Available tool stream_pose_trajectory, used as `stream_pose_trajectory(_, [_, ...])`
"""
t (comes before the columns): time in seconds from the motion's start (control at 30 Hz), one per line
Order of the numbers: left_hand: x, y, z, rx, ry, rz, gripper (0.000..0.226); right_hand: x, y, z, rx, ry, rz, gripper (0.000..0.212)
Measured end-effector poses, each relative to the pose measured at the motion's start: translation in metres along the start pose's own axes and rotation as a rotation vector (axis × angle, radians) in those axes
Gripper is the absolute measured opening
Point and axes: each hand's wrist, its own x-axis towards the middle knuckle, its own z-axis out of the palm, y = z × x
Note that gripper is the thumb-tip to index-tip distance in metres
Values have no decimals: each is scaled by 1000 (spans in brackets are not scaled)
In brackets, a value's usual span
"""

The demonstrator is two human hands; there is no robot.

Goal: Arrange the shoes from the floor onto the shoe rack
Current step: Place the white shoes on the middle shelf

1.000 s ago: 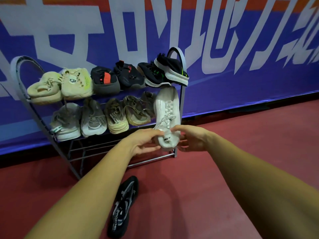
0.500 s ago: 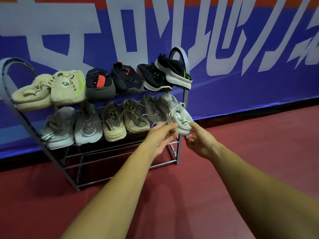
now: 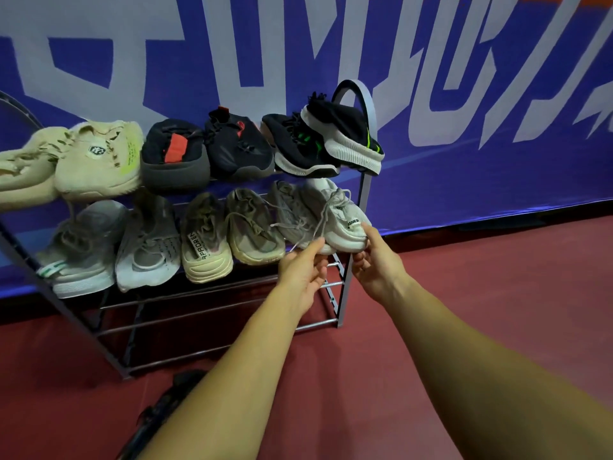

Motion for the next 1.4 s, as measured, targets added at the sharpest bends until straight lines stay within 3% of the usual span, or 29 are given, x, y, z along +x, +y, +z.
stream_pose_trajectory(0.23, [12,-9,1,-57,19,18,20,15,2,0,9,22,-15,27])
stream_pose_trajectory(0.53, [-3,0,-13,88,-55,-46,16,10,7,8,-86,63,-55,39])
stream_pose_trajectory(0.63, [-14,2,-23,190,-56,-30,17,2,12,2,-159,-2,-51,39])
stream_pose_trajectory(0.73, [-30,0,-47,429,-30,11,28,-14,16,-4,-345,-101,-7,29])
stream_pose_trajectory(0.8, [-42,-1,-71,583,15,21,29,-27,24,-6,-533,-148,51,12])
stream_pose_trajectory(0.97, [-69,11,-135,762,163,38,30,-63,66,0,-1021,-246,138,11])
stream_pose_trajectory(1.07, [-77,23,-168,878,176,42,27,-81,97,14,-1133,-341,150,18])
stream_pose_trajectory(1.2, [-71,28,-210,993,176,22,26,-97,143,32,-1188,-416,209,8])
stream_pose_trajectory(1.4, [-53,3,-270,1264,96,-11,37,-106,232,44,-1304,-448,272,22])
